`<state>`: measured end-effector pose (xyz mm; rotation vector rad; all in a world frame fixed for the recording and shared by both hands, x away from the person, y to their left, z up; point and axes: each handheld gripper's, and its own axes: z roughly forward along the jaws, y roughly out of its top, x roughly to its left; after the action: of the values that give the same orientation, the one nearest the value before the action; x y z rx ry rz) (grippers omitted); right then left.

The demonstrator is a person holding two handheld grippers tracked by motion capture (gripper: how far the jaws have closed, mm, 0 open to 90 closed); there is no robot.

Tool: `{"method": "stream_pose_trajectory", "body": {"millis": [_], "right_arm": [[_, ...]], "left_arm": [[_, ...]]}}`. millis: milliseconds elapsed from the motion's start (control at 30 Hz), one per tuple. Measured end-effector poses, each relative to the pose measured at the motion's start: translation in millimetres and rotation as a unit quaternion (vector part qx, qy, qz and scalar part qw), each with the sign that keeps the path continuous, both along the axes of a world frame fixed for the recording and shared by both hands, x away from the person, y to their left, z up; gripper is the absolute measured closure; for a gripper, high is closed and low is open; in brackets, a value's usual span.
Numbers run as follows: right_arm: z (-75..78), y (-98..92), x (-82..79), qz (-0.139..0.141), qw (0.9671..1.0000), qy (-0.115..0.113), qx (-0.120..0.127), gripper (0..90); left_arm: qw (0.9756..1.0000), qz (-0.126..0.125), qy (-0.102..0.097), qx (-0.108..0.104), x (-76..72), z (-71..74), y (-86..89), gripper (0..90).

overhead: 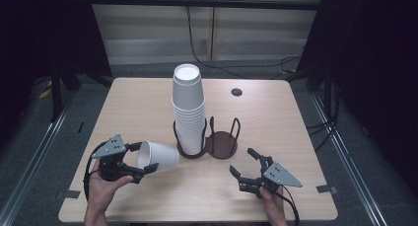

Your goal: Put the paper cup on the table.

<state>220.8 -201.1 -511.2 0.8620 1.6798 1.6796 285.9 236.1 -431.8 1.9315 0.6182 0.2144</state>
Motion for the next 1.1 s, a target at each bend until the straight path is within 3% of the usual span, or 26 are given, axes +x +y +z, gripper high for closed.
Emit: {"method": "stream_pose_trajectory", "body": {"millis": [33, 133, 267, 333, 400, 500, 633, 933, 1000, 1033, 1100], "right_arm": [[-0.2, -0.1, -0.6, 0.0, 1.0, -0.002, 0.001, 13.4], [-0.3, -0.1, -0.9, 0.0, 1.0, -0.003, 0.002, 13.4], [-0.3, -0.2, -0.9, 0.0, 1.0, -0.005, 0.001, 13.4], [-0.3, -0.2, -1.0, 0.0, 1.0, -0.006, 0.001, 13.4], [-0.3, -0.2, -1.0, 0.0, 1.0, -0.005, 0.002, 13.4], [-0.4, -0.2, -1.0, 0.001, 1.0, -0.006, 0.002, 13.4], [-0.4, -0.2, -1.1, 0.0, 1.0, -0.006, 0.001, 13.4], [-0.4, -0.2, -1.0, 0.002, 1.0, -0.007, 0.002, 13.4], [-0.4, -0.3, -1.1, 0.001, 1.0, -0.006, 0.002, 13.4], [-0.4, -0.3, -1.1, 0.001, 1.0, -0.006, 0.002, 13.4], [-0.4, -0.3, -1.1, 0.001, 1.0, -0.006, 0.002, 13.4]], "left_arm": [[1.0, 0.0, 0.0, 0.0, 0.0, 0.0, 0.0, 9.5], [0.999, 0.025, 0.009, 0.036, 7.4, 0.2, 1.7, 9.5], [0.9993, 0.021, 0.014, 0.029, 10.4, 0.9, 3.7, 9.5], [0.9989, 0.026, 0.015, 0.035, 12.5, 2.3, 5.1, 9.5], [0.9971, 0.037, 0.019, 0.064, 17.2, 6.9, 6.8, 9.5], [0.997, 0.037, 0.022, 0.065, 22.0, 11.3, 8.4, 9.5], [0.9953, 0.042, 0.02, 0.085, 28.7, 18.9, 9.3, 9.5], [0.9923, 0.054, 0.032, 0.107, 44.8, 31.1, 11.4, 9.4], [0.9896, 0.052, 0.037, 0.129, 51.4, 33.1, 7.7, 9.2], [0.9896, 0.052, 0.037, 0.129, 51.4, 33.1, 7.7, 9.1], [0.9852, 0.056, 0.045, 0.155, 60.6, 34.4, 5.0, 9.2]]}}
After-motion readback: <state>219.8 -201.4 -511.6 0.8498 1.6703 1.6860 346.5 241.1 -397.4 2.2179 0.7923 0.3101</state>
